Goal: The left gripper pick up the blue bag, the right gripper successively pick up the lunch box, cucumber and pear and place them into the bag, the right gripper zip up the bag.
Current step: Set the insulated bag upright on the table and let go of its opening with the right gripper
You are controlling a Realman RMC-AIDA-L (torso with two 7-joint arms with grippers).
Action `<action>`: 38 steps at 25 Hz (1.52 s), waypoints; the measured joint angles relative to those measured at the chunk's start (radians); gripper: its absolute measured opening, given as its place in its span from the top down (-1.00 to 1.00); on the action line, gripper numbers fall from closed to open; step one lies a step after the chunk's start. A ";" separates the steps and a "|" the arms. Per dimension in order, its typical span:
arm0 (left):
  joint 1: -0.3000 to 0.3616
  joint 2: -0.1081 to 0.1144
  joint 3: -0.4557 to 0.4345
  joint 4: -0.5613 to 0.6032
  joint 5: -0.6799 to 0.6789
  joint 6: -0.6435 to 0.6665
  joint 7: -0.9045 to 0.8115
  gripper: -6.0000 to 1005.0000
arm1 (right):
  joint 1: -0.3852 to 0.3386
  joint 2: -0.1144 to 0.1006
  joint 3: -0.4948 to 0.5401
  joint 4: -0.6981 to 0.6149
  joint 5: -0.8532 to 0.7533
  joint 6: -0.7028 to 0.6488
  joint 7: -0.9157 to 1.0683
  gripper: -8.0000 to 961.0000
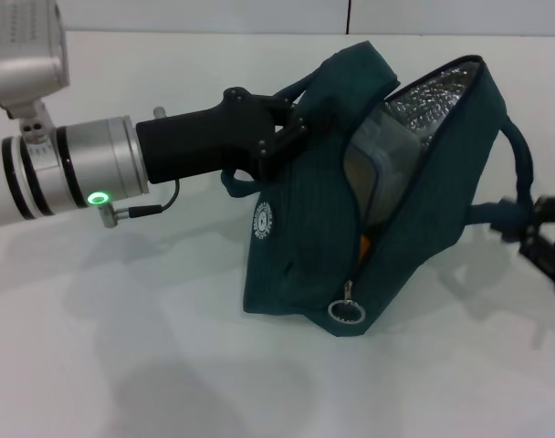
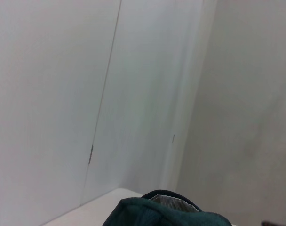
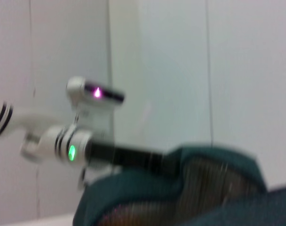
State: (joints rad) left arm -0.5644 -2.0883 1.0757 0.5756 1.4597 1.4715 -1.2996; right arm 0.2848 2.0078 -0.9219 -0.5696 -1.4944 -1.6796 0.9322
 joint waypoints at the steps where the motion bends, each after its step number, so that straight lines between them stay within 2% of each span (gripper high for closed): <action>1: 0.000 -0.001 0.000 -0.012 -0.008 0.000 0.020 0.90 | 0.000 0.001 0.013 0.016 0.021 -0.018 -0.022 0.77; 4: 0.005 -0.003 0.002 -0.055 -0.027 0.010 0.092 0.90 | 0.001 0.000 0.035 0.052 0.106 -0.055 -0.066 0.85; 8: 0.014 -0.007 0.008 -0.156 -0.047 0.087 0.285 0.90 | 0.019 -0.003 0.040 0.050 0.176 -0.069 -0.055 0.85; 9: 0.014 -0.007 0.008 -0.156 -0.047 0.087 0.285 0.90 | 0.025 -0.003 0.040 0.047 0.182 -0.070 -0.048 0.85; 15: 0.017 -0.011 0.009 -0.268 -0.081 0.126 0.460 0.90 | 0.070 -0.010 0.033 0.048 0.181 -0.067 0.006 0.85; 23: 0.035 -0.017 0.009 -0.378 -0.206 0.130 0.646 0.90 | 0.070 -0.002 0.031 0.053 0.141 -0.028 0.010 0.83; 33: 0.031 -0.019 0.009 -0.399 -0.218 0.131 0.701 0.89 | 0.066 -0.002 0.028 0.068 0.127 -0.020 0.049 0.72; 38: 0.031 -0.019 0.009 -0.399 -0.219 0.132 0.702 0.89 | 0.053 -0.018 0.028 0.061 0.082 -0.020 0.083 0.66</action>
State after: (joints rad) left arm -0.5338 -2.1077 1.0845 0.1764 1.2411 1.6031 -0.5980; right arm 0.3380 1.9895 -0.8938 -0.5088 -1.4125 -1.6997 1.0153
